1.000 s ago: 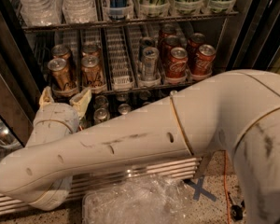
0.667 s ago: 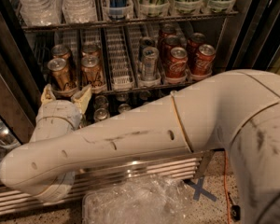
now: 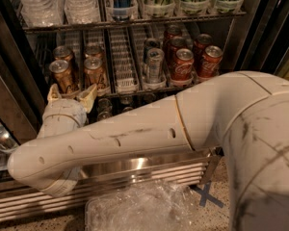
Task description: Pick orange can from middle shelf of fridge
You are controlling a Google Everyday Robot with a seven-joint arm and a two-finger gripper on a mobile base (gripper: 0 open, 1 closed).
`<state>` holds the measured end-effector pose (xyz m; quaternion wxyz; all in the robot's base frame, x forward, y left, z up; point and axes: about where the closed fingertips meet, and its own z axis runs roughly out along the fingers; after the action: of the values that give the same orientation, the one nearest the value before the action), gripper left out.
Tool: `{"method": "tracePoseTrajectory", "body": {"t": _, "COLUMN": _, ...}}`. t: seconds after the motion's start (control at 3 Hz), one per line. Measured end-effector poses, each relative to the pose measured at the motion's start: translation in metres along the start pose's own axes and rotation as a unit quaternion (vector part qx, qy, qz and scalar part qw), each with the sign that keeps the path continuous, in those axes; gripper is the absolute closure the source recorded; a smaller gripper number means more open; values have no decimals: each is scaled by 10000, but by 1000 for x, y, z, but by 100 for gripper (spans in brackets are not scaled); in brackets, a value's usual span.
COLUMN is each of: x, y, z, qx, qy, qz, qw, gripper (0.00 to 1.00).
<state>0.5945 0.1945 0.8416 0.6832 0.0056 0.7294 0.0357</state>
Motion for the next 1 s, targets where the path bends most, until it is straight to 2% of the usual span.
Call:
{"method": "tracePoseTrajectory", "body": {"t": 0.33, "x": -5, "y": 2, "z": 32, "qx": -32, "qy": -87, "qz": -110, "qw": 9999, "gripper": 25}}
{"method": "tracePoseTrajectory", "body": {"t": 0.67, "x": -7, "y": 6, "z": 39, "qx": -67, "qy": -108, "qz": -98, "qw": 9999, "gripper": 25}}
{"method": "tracePoseTrajectory", "body": {"t": 1.0, "x": -13, "y": 20, "z": 44, "qx": -197, "qy": -171, "qz": -70, "qw": 9996, "gripper": 25}}
